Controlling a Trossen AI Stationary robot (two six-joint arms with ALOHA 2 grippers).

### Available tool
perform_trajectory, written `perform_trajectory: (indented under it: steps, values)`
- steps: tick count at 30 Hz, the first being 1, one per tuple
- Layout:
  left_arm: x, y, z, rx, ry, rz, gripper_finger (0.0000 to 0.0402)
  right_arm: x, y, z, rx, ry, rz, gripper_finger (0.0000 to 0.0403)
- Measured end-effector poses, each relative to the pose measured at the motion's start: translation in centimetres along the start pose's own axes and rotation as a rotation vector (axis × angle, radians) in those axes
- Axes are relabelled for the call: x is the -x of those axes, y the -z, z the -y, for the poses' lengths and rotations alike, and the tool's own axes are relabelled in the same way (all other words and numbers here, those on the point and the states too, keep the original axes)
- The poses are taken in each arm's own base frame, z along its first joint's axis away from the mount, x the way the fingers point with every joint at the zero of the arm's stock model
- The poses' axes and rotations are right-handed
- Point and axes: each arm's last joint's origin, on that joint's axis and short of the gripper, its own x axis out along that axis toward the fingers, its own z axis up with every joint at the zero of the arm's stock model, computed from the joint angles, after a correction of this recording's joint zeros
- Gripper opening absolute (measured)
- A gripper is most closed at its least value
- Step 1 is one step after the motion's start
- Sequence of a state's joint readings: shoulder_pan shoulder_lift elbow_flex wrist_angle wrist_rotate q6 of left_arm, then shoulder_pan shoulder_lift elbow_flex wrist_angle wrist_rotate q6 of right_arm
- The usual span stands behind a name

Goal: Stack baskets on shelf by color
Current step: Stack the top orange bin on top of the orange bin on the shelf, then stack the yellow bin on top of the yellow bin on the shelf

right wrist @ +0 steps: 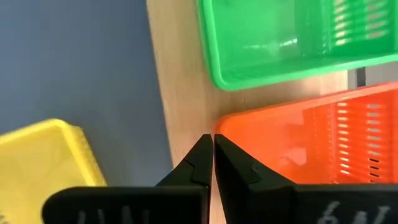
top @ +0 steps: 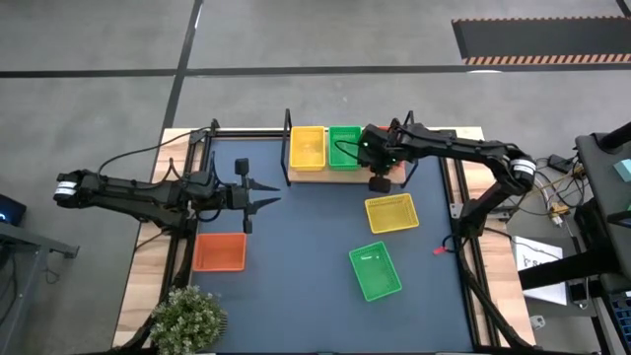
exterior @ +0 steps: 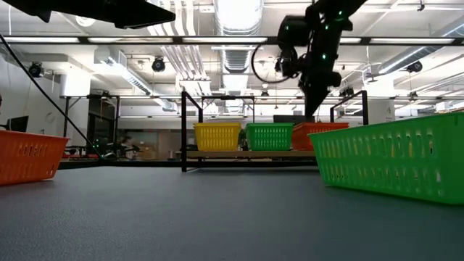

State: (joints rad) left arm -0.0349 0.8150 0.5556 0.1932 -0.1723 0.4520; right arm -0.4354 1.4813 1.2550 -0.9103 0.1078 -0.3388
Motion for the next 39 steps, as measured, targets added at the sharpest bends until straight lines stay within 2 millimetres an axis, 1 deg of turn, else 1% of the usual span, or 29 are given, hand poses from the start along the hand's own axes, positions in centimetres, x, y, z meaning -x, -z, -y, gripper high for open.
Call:
perform_trajectory:
  steps: [4,10,15,20,24,27,31,35,39]
  values:
    - [0.0,0.0,0.0,0.000,0.000,0.000,0.0081,1.6,-0.5,-1.5,-0.038,-0.009,0.063,0.0009]
    - [0.0,-0.1,0.0,0.002,-0.004,0.008,0.0081,3.1,-1.2,-5.2,-0.237,-0.059,0.112,0.0009]
    - [0.0,-0.1,0.0,0.002,-0.004,0.008,0.0081,3.4,-1.4,-8.1,-0.488,-0.111,0.102,0.0009]
    - [0.0,-0.1,0.0,0.003,-0.003,0.008,0.0081,3.3,-1.0,-10.7,-0.672,-0.127,0.069,0.0009]
    - [0.0,-0.1,0.0,0.004,-0.003,0.007,0.0081,3.0,-0.3,-12.7,-0.727,-0.130,0.011,0.0013]
    - [0.0,-0.1,0.0,0.004,-0.003,0.007,0.0081,2.8,0.2,-13.6,-0.800,-0.134,-0.013,0.0034]
    - [0.0,-0.1,0.0,0.004,-0.003,0.007,0.0081,1.9,0.8,-14.2,-0.871,-0.116,-0.054,0.0076]
    - [0.0,-0.1,0.0,0.004,-0.003,0.007,0.0081,0.4,1.2,-14.5,-0.888,-0.083,-0.105,0.0117]
    - [0.0,-0.1,0.0,0.005,-0.003,0.007,0.0081,-1.0,1.2,-14.8,-0.874,-0.055,-0.146,0.0147]
